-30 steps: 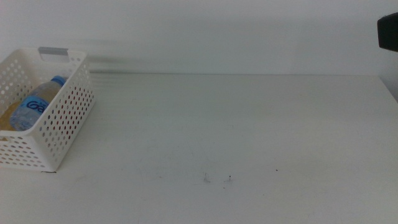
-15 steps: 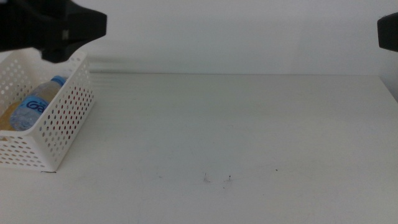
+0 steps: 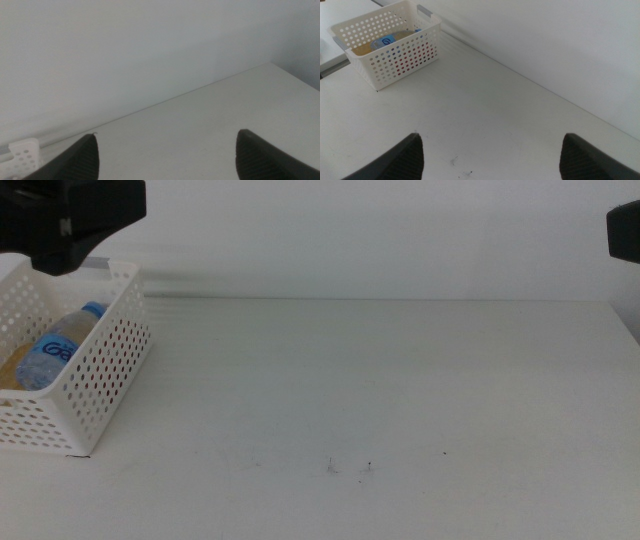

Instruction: Use arms to grab the bottles and put them into the dustbin to the left of the table.

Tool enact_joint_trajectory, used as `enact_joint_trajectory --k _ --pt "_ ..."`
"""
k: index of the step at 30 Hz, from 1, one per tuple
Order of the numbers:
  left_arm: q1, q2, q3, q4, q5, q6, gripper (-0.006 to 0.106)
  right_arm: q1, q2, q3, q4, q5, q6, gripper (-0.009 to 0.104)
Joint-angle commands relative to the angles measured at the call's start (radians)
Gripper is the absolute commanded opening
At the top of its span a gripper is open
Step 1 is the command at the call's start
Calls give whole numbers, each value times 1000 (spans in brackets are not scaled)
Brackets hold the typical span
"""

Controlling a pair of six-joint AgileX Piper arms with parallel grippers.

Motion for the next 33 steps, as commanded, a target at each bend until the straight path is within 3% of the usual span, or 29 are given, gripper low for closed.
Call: enact_joint_trajectory --k 1,7,16,33 --pt "-3 -5 1 -20 -12 -11 94 2 -3 -6 -2 -11 -4 75" --pt "-3 -5 1 -19 -63 -31 94 2 -3 -6 -2 -11 -4 75" --pt "-3 -7 1 169 -73 -206 94 2 -3 -6 1 -11 -4 75" --pt "-3 -21 5 189 -111 -206 94 2 -3 9 1 -14 -4 75"
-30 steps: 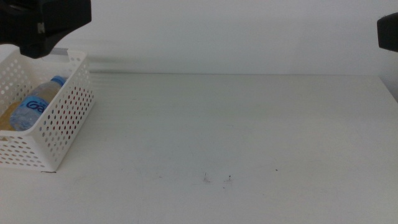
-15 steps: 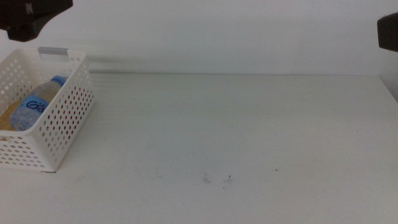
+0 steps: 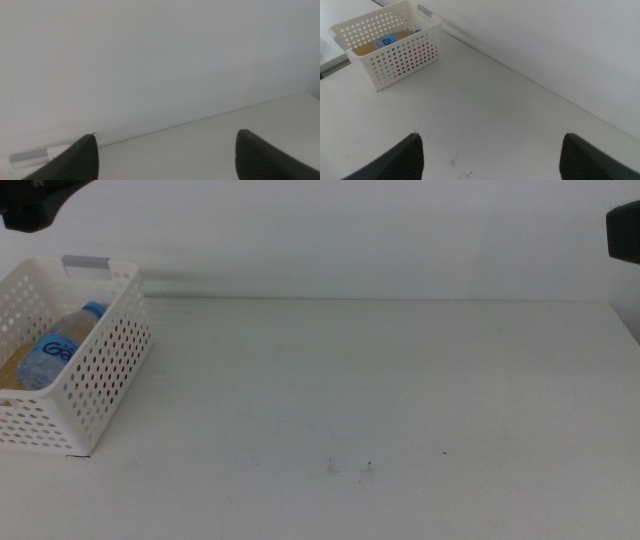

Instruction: Use arms to grab the bottles and put them into the dustbin to the left of the table.

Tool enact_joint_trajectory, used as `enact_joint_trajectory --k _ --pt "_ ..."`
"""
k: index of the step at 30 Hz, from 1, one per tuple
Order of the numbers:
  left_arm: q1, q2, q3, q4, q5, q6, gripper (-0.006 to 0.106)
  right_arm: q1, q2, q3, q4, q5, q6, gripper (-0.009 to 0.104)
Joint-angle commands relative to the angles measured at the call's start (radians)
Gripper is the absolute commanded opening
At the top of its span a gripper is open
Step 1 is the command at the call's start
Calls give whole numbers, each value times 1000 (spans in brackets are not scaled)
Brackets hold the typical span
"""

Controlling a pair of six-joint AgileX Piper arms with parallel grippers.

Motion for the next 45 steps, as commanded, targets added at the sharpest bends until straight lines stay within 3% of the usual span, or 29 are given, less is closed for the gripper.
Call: enact_joint_trajectory --k 1,5,10,15,18,25,27,32,39,45 --pt "-3 -25 11 10 -16 -8 94 2 -7 29 -10 -36 -4 75" --pt "7 -85 122 19 -32 -8 94 -7 -82 262 -52 -298 -4 75" --pt "76 -222 369 39 -158 -8 94 -88 -186 602 -32 -457 -4 75" --pt "182 -434 598 53 -166 -8 94 -294 -325 841 35 -713 -4 75" --pt "220 -560 717 53 -171 -8 94 -437 -431 929 82 -716 -4 75" --pt "237 -810 913 32 -173 -8 94 -672 -681 1163 79 -719 -4 75" --pt "237 -849 949 32 -173 -8 94 -687 -752 1230 98 -723 -4 75" --pt "237 -869 1025 41 -188 -8 94 -686 -904 1320 46 -729 -4 75" --pt "237 -869 1126 43 -364 -8 94 -686 -906 1372 46 -806 -4 75" --pt "237 -869 1126 46 -326 -8 94 -686 -906 1372 46 -844 -4 75"
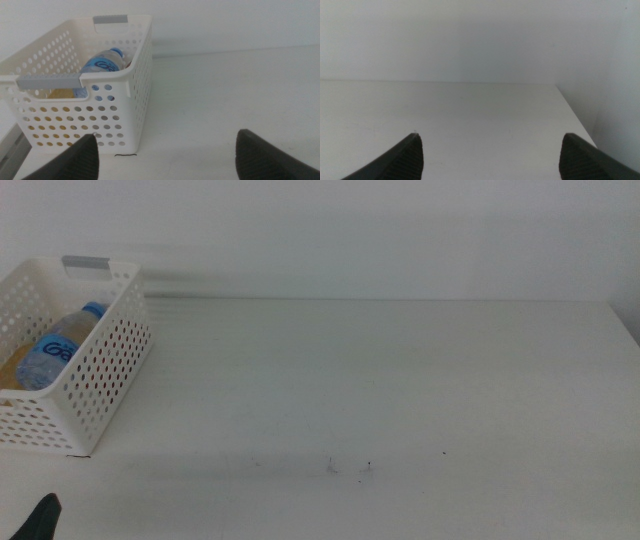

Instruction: Use arms to grab the bottles and put them into the dustbin to the left of the table.

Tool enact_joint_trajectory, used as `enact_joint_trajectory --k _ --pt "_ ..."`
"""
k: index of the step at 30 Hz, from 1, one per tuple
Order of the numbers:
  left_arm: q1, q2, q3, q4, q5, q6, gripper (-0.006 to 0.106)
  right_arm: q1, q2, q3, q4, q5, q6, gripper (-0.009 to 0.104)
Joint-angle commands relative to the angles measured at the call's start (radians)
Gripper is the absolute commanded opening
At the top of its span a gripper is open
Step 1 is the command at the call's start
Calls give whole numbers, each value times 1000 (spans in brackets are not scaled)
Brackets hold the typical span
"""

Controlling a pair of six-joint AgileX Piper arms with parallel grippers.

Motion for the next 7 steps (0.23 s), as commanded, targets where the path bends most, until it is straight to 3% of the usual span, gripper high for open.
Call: enact_joint_trajectory --k 1,7 --pt "1 -4 2 2 -9 -6 94 -8 -5 4 -11 -19 -6 75" --pt "1 -4 2 2 -11 -3 94 -8 -5 4 -11 -21 -6 75"
